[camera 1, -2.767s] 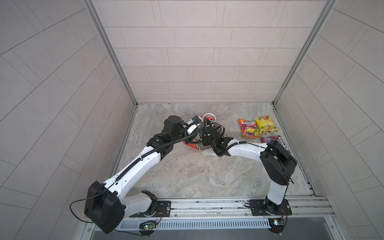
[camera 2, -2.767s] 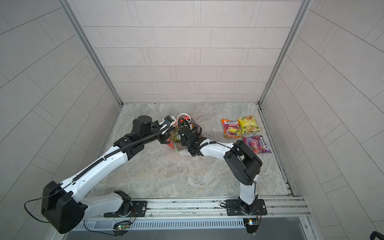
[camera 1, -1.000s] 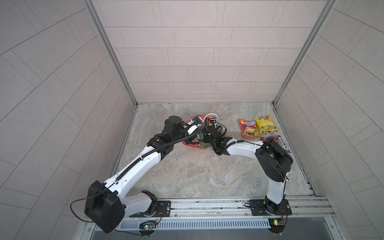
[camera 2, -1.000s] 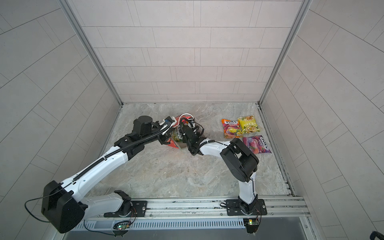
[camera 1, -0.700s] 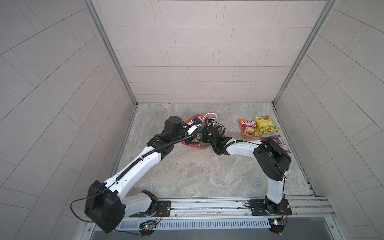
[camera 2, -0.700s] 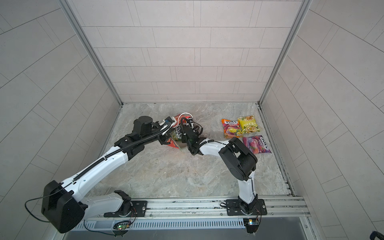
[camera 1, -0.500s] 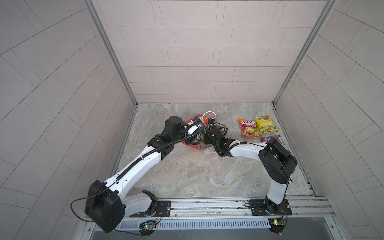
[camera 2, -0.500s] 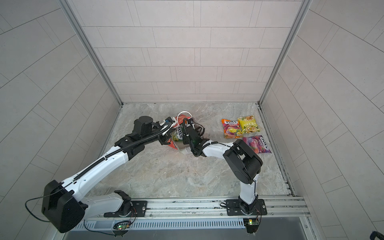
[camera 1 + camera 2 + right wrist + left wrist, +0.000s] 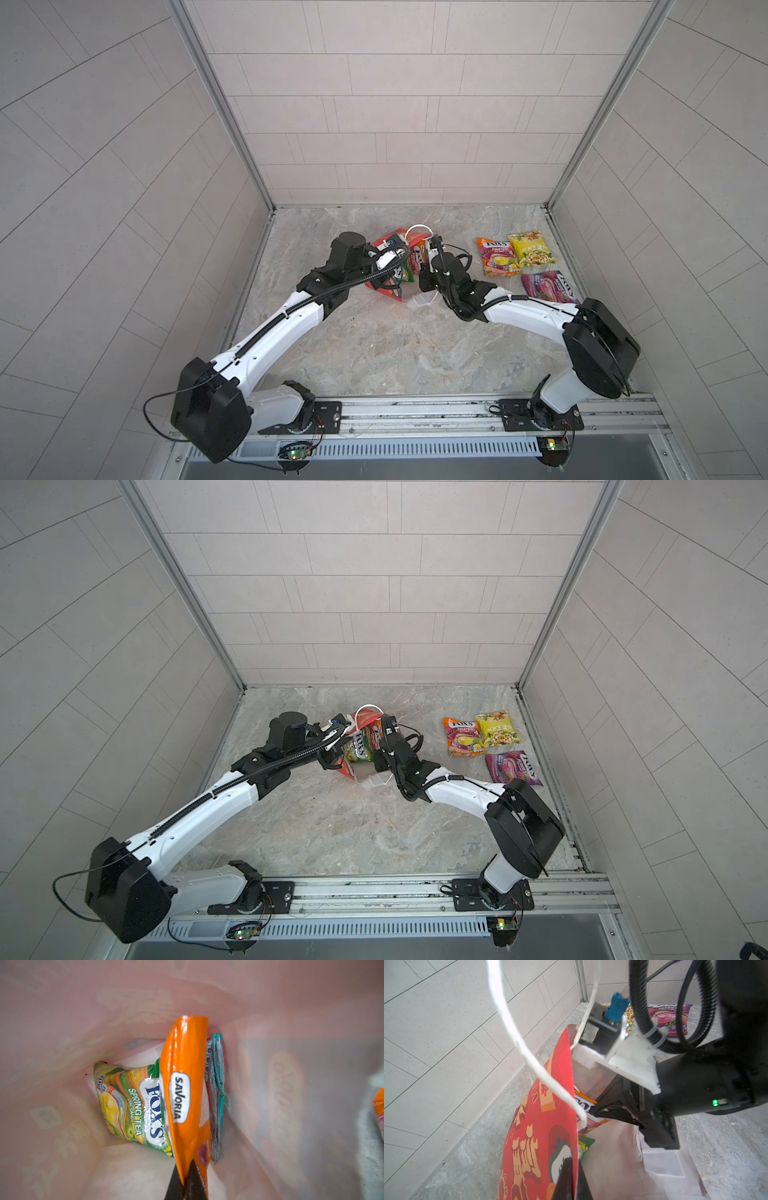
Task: Take the snacks out of the paper bag
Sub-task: 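Lift the orange packet up out of the bag with the right gripper, then carry the orange packet to the packets on the floor and lower it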
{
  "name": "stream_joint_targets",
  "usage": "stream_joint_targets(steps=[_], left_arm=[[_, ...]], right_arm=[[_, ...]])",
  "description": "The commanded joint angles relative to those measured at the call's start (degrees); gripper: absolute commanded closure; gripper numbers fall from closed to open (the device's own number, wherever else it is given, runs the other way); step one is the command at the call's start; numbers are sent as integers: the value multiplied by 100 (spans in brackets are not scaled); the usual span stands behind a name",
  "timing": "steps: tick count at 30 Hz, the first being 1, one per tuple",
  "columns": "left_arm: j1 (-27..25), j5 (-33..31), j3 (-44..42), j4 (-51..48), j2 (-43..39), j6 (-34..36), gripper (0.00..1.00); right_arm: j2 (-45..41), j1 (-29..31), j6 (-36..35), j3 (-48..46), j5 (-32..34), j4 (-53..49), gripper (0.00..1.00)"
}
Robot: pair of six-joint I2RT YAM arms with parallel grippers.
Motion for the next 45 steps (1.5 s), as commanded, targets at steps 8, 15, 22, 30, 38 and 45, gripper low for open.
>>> stream_joint_targets(steps=[8, 15, 22, 30, 38, 45], left_arm=[[-35, 31, 54, 131, 52, 43, 100], [-39, 83, 3, 164, 17, 67, 100], [-39, 40, -11, 132, 8, 158, 100], [-26, -139, -88, 309, 17, 94, 100], [-26, -116, -130, 327, -56, 103, 100], [-26, -116, -168, 348, -122, 126, 100]], right_arm=[[-1405, -15, -326, 190, -428, -1136, 100], [-2445, -64, -293, 148, -516, -1797, 100], [-3835, -157, -252, -117, -138, -2505, 100], [-4812, -373, 39, -99, 271, -3181, 100], [-4816, -1409, 566, 210, 95, -4129, 100], [-3946, -3780, 423, 345, -2839, -4916, 100]])
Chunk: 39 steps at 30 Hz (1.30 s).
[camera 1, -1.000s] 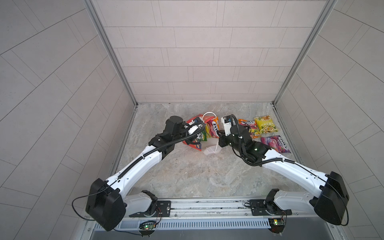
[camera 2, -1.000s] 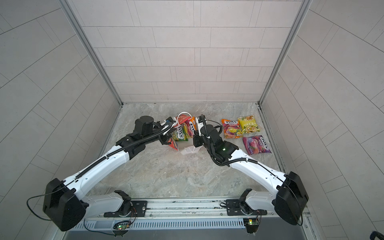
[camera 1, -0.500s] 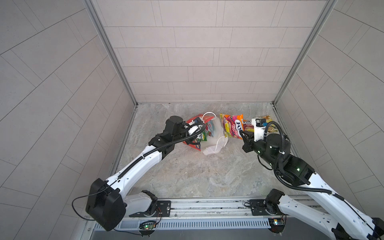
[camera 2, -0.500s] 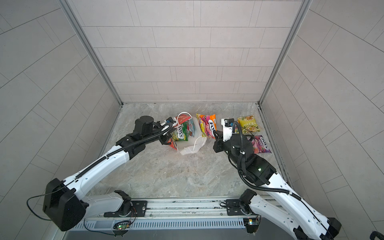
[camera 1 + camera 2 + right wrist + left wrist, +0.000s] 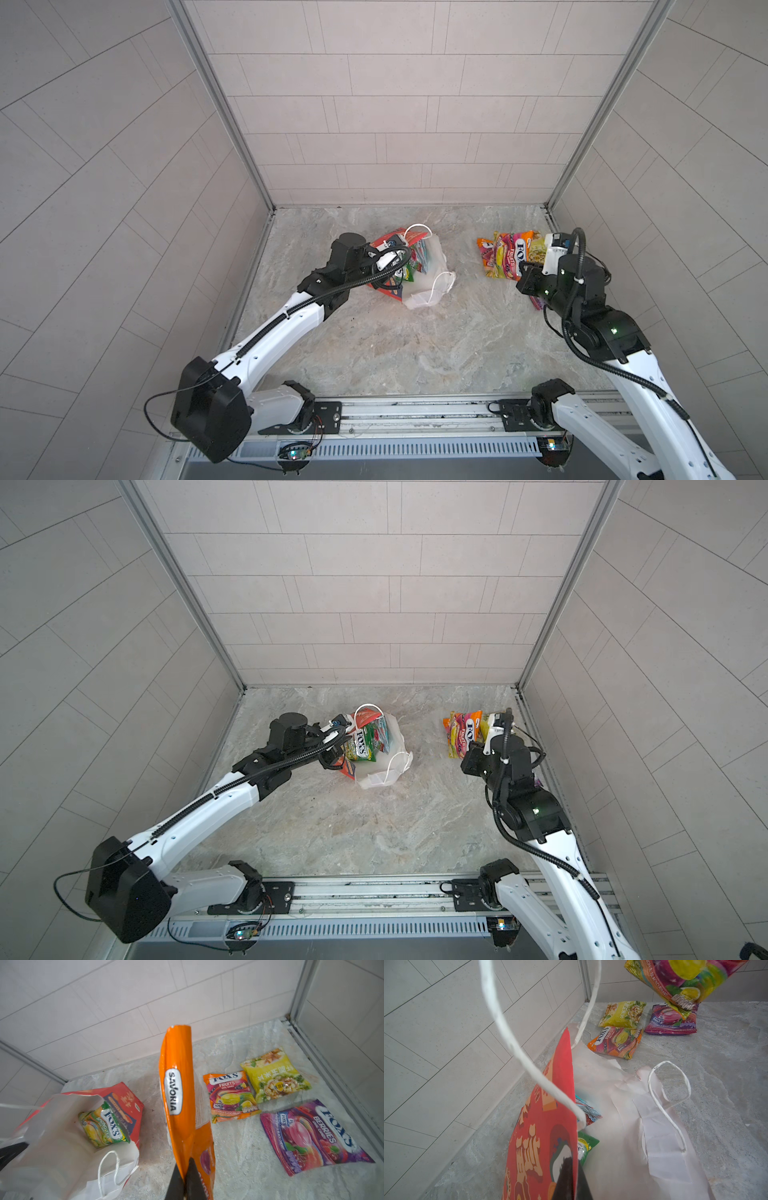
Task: Take the snacks out of the paper bag
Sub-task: 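Carry the orange packet to the packets on the floor and lower it, then open the right gripper to release the orange packet onto the pile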
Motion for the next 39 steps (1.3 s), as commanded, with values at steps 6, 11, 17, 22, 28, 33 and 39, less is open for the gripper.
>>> stream_joint_targets(steps=[6, 11, 17, 22, 28, 33, 39], left_arm=[[-26, 112, -86, 133, -131, 51, 100], [-30, 135, -110, 169, -159, 58, 100], [-26, 119, -95, 161, -151, 67, 100], [-38, 180, -84, 185, -104, 53, 100], [-33, 242, -86, 179, -100, 42, 100], [-34, 218, -98, 180, -131, 42, 100], [-37, 252, -112, 226, -120, 42, 100]], right_arm=[[1261, -968, -565, -210, -2400, -520, 100], [1547, -968, -543, -562, -2473, -8, 100], [1920, -969, -920, -681, -1850, -123, 96], [2167, -972, -1115, -605, -1308, -161, 92], [2564, -893, -1257, -395, -640, -380, 87], [3148, -444, -1269, 173, 742, -932, 86], [4147, -370, -1186, 956, 1431, -1474, 90]])
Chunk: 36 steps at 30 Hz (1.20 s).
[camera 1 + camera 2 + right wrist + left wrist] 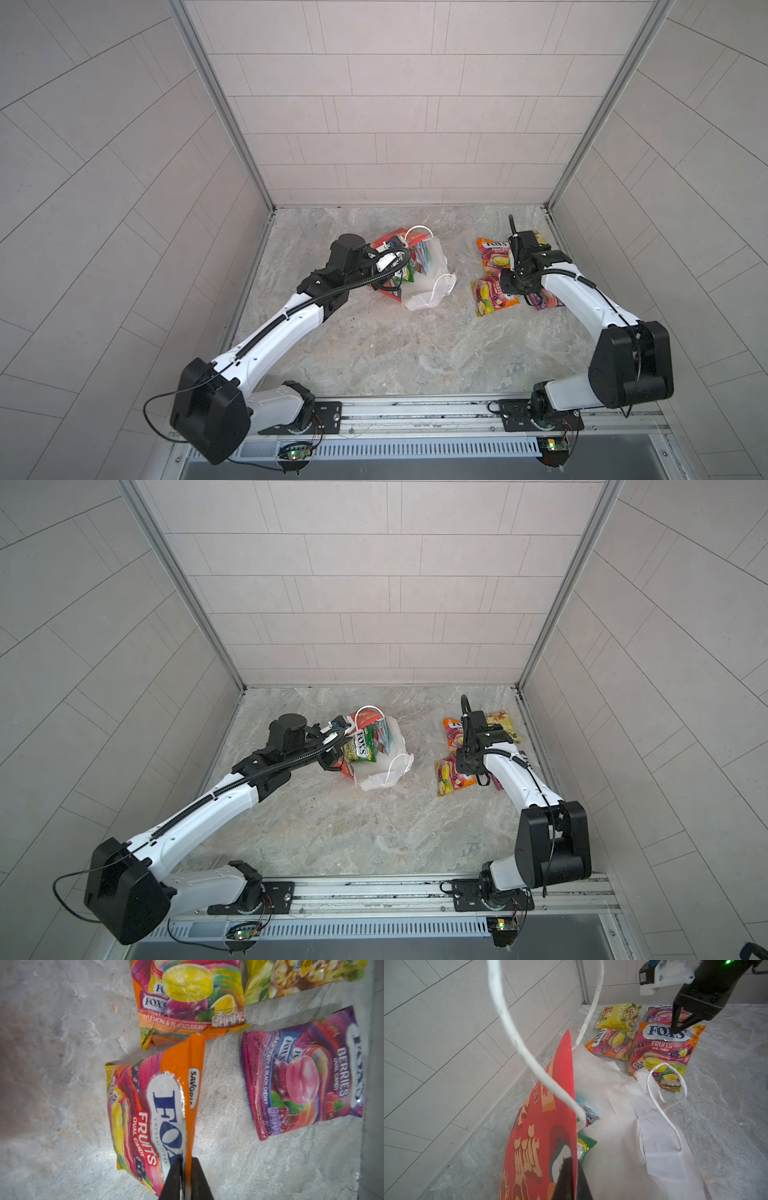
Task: Take the snacks out of the paper bag
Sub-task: 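Open the right gripper to release the orange packet onto the pile, then raise the right gripper and draw it back from the placed packets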
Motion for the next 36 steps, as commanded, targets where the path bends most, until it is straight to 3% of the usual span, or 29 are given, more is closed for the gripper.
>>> stream_joint_targets(steps=[1, 17, 21, 26, 30, 32, 36], left_arm=[[-32, 119, -66, 191, -81, 40, 100], [-37, 15, -64, 163, -61, 75, 100], [-35, 64, -58, 179, -56, 59, 100], [-34, 87, -57, 215, -25, 34, 100], [-35, 55, -75, 234, -56, 31, 100], [-42, 113, -70, 260, -39, 18, 100], [-35, 134, -58, 246, -5, 4, 100]], right_arm=[[374, 28, 47, 277, 880, -470, 90], [763, 23, 596, 91, 1747, -163, 85], [481, 187, 644, -12, 1288, 45, 77], [-66, 655, 701, -460, 50, 699, 69], [-385, 1216, 826, -1042, -641, 1634, 89], [-329, 1396, 801, -1251, -827, 2015, 89], [-41, 1555, 1003, -1200, -273, 2021, 91]])
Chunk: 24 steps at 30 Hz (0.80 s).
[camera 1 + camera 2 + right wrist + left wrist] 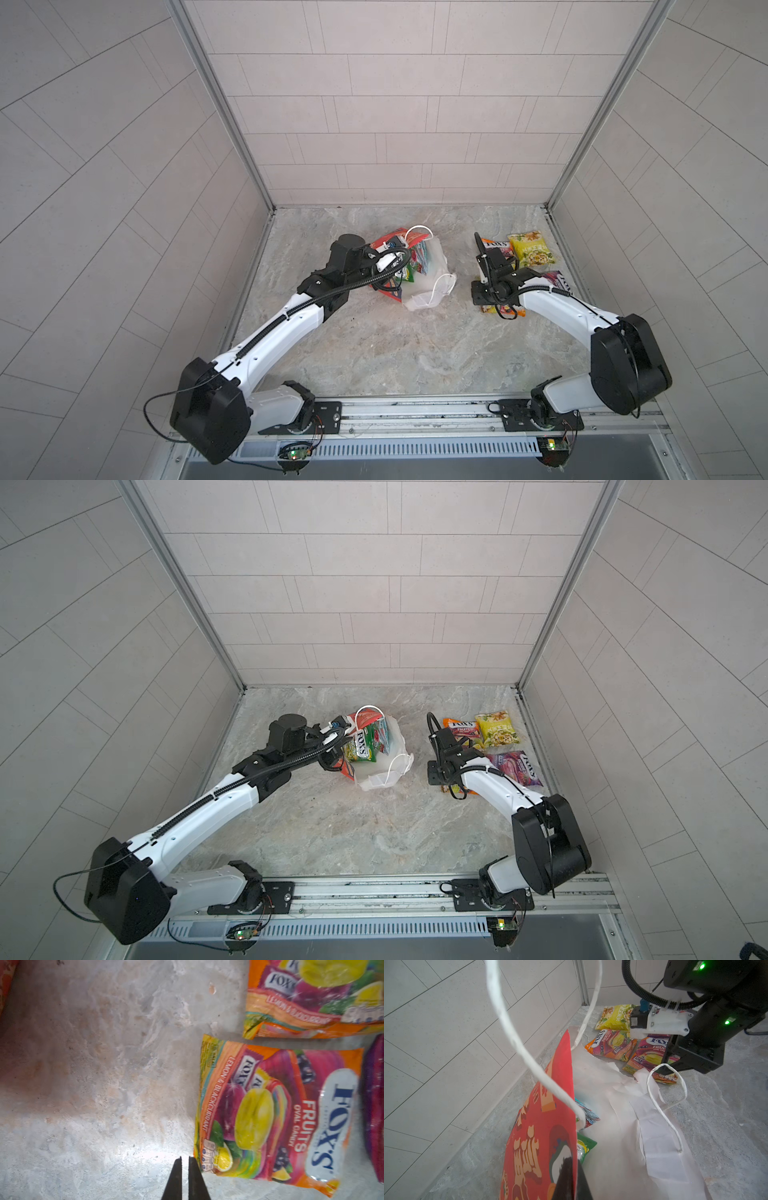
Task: Take the snacks out of the paper bag
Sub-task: 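Raise the right gripper and draw it back from the placed packets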
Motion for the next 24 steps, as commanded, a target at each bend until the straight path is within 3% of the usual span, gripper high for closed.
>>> stream_joint_targets(steps=[1, 11, 15, 24], left_arm=[[-35, 129, -17, 175, -2, 9, 100], [-39, 61, -29, 143, -38, 36, 100], [-37, 50, -37, 135, -48, 38, 100], [-36, 26, -13, 119, 16, 53, 100]], right_arm=[[234, 29, 197, 7, 255, 333, 91], [1126, -27, 511, 383, 399, 321, 90], [1202, -329, 674, 310, 102, 420, 90], [1196, -527, 521, 224, 112, 450, 90]])
